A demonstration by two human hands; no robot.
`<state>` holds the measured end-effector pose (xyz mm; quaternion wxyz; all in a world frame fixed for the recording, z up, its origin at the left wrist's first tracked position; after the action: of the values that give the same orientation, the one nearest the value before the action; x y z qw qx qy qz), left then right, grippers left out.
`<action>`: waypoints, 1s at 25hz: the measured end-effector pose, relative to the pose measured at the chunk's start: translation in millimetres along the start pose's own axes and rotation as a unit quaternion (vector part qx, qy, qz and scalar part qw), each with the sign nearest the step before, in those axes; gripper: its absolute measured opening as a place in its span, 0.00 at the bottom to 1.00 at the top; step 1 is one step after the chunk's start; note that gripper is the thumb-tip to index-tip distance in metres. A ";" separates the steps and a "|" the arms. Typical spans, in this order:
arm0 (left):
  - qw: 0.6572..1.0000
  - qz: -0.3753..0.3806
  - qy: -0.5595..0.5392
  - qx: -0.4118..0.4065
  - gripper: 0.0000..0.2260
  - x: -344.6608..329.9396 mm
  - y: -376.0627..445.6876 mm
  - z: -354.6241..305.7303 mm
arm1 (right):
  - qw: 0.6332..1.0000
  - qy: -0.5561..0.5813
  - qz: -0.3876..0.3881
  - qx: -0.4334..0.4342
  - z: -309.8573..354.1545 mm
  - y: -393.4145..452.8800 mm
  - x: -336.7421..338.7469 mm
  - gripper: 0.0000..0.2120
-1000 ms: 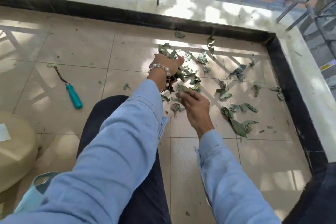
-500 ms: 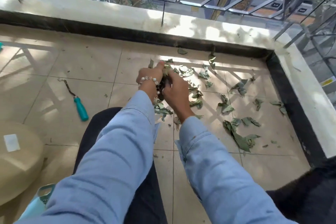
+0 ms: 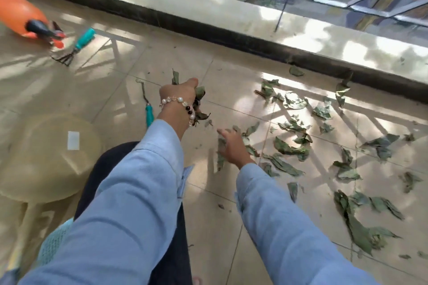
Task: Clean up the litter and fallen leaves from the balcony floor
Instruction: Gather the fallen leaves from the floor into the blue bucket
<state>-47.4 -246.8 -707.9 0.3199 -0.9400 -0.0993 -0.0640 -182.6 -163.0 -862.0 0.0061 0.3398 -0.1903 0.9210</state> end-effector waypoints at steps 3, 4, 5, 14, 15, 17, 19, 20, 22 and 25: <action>0.998 -0.041 -0.036 -0.010 0.21 6.5 2.3 -2.4 | 0.993 -0.117 0.023 0.022 -19.2 -9.2 -46.3 0.20; 0.999 -0.042 -0.032 -0.010 0.22 7.7 2.4 -1.6 | 0.995 -0.098 0.000 0.037 -21.7 -8.7 -47.9 0.13; 0.999 -0.041 -0.031 -0.012 0.23 8.6 3.0 -0.8 | 0.997 -0.066 -0.014 0.031 -21.7 -7.5 -46.1 0.09; 0.999 -0.035 0.003 -0.021 0.26 18.2 11.4 5.1 | 0.997 -0.044 -0.040 0.038 17.5 77.6 -20.9 0.21; 0.999 -0.034 0.002 -0.022 0.25 17.5 9.5 4.6 | 0.997 -0.071 0.000 0.022 16.9 77.6 -31.4 0.24; 0.999 -0.033 0.001 -0.021 0.25 15.2 9.4 4.3 | 0.984 -0.153 0.058 0.075 16.0 69.1 -61.7 0.26; 0.999 -0.028 0.010 -0.015 0.25 10.1 12.3 6.3 | 0.956 -0.240 0.083 0.146 13.4 43.9 -89.0 0.25; 0.999 -0.027 0.016 -0.018 0.23 7.3 11.5 6.4 | 0.954 -0.237 0.088 0.163 13.0 28.8 -97.4 0.22; 0.999 -0.023 0.023 -0.024 0.21 0.2 11.5 6.6 | 0.946 -0.233 0.063 0.216 11.4 15.8 -98.9 0.18; 0.999 -0.007 0.025 -0.030 0.25 -9.7 10.5 7.2 | 0.958 -0.187 -0.003 0.217 6.0 20.8 -58.2 0.12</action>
<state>-54.1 -251.9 -721.6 0.2934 -0.9467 -0.0955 -0.0928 -137.0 -177.5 -901.6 -0.1009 0.4996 0.0169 0.8602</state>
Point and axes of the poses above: each hand's wrist, its own y-axis towards the middle knuckle, its own x-axis out of the back of the hand, z = x × y, the point moved 5 cm from there along y, towards the middle knuckle, and after that the axes turned 7 degrees about y, right-handed, at the moved point
